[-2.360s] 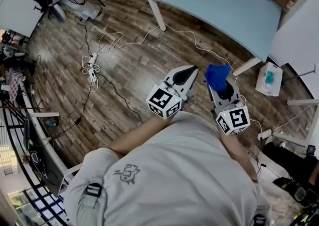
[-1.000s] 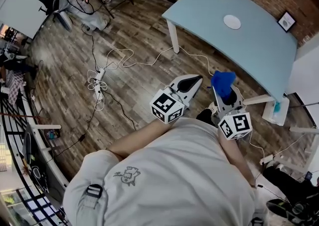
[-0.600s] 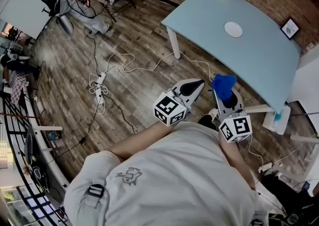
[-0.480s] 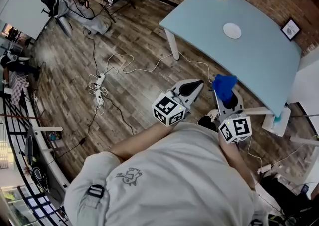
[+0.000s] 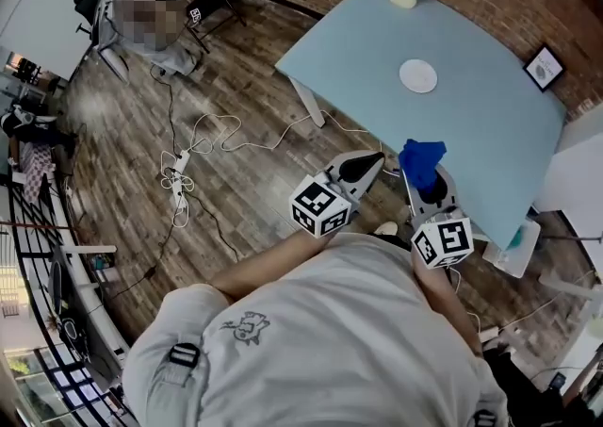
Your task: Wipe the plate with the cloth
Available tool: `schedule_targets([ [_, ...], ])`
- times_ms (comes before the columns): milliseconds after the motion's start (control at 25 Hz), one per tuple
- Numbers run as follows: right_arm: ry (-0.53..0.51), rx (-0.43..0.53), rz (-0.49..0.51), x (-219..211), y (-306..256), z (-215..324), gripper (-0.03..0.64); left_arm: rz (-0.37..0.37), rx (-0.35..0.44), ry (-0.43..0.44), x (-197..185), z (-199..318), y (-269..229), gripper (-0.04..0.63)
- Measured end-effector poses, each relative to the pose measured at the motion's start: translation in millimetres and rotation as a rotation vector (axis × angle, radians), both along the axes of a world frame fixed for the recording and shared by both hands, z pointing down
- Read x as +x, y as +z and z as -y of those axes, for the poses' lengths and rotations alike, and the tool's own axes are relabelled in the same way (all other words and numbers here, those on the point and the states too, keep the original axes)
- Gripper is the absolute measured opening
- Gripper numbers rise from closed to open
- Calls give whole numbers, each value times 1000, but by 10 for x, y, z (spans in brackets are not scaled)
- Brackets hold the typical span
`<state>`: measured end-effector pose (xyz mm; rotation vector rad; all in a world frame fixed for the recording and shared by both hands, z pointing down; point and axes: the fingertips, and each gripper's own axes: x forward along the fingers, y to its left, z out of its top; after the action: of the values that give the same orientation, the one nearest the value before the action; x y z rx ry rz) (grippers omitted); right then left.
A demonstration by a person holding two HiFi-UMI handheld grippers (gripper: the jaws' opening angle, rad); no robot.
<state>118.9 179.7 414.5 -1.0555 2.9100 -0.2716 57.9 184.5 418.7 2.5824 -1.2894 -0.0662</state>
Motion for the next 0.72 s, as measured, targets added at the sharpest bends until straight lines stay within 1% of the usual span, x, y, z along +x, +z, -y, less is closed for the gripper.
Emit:
schedule_targets([
  [160, -21, -17, 4, 261, -24, 432, 137, -7, -19, -7, 279, 434, -3, 8],
  [320, -27, -9, 20, 473, -99, 737, 137, 5, -20, -8, 495, 704, -39, 8],
  [560, -36, -37, 32, 655, -35, 961, 137, 9, -48, -8, 665, 978, -1, 8],
  [720, -21, -66, 38, 760, 21, 1031, 137, -16, -68, 8, 772, 1101, 12, 8],
])
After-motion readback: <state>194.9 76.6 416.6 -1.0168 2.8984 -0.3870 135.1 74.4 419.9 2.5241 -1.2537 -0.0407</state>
